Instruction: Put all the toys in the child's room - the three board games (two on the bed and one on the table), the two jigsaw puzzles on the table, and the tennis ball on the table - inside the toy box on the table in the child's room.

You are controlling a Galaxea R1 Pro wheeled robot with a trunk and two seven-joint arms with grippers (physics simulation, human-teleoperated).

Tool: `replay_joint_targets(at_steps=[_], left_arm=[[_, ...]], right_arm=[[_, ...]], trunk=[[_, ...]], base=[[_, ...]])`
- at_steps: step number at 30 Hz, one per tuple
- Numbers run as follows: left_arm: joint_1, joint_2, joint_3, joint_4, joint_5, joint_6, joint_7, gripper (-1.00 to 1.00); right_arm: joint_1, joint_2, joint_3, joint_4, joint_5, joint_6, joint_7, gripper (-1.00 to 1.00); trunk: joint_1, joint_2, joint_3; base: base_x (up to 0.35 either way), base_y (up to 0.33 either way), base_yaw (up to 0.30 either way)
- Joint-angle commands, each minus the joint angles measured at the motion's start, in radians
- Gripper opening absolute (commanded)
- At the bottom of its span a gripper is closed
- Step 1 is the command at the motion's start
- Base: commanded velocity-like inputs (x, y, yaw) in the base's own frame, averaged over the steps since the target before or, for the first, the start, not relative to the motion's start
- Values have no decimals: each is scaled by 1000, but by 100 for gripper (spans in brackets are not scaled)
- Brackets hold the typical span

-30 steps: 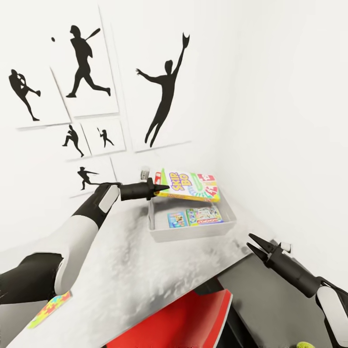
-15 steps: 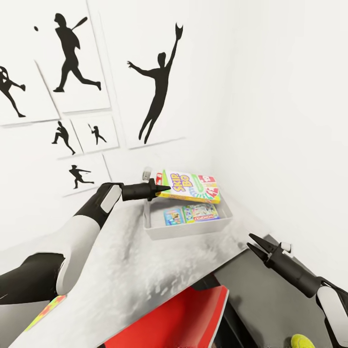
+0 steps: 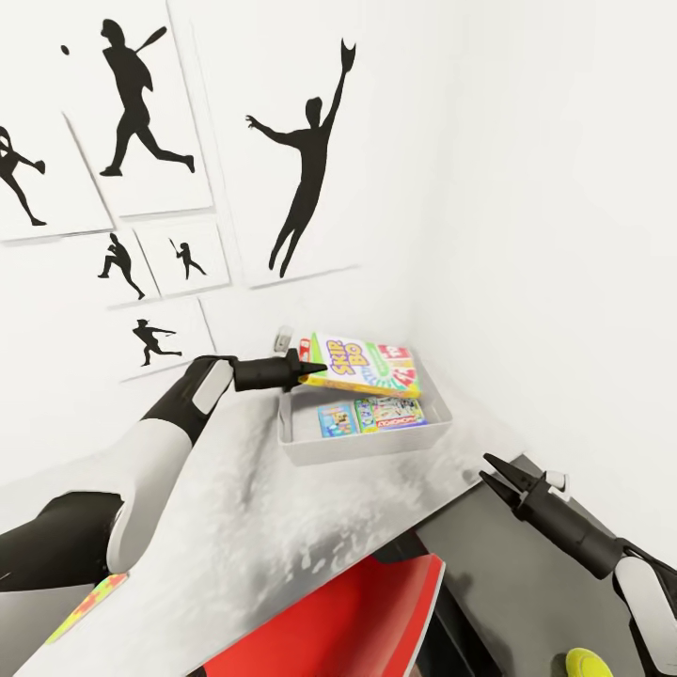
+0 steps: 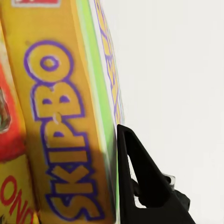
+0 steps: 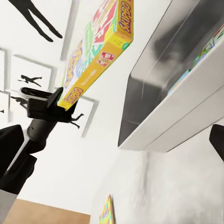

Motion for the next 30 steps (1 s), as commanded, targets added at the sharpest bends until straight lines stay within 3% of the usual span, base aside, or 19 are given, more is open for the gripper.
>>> replay_joint_targets(at_steps=[1,17,30], left_arm=[[-1,0,0,0,3,5,9,-100],[-1,-5,5,6,4,5,48,-100],[-1,-8,6,9,7,-7,88,-100]], right_arm=[[-1,0,-1,0,-1,5,2,100],[0,2,-1,-14,0,4,-2,100],[0,2,1,-18,-1,10,-4,100]], trunk=[[1,-2,-2],[1,-2,-3],[1,-2,-18]], base=[[0,0,0],[0,0,0],[0,0,0]])
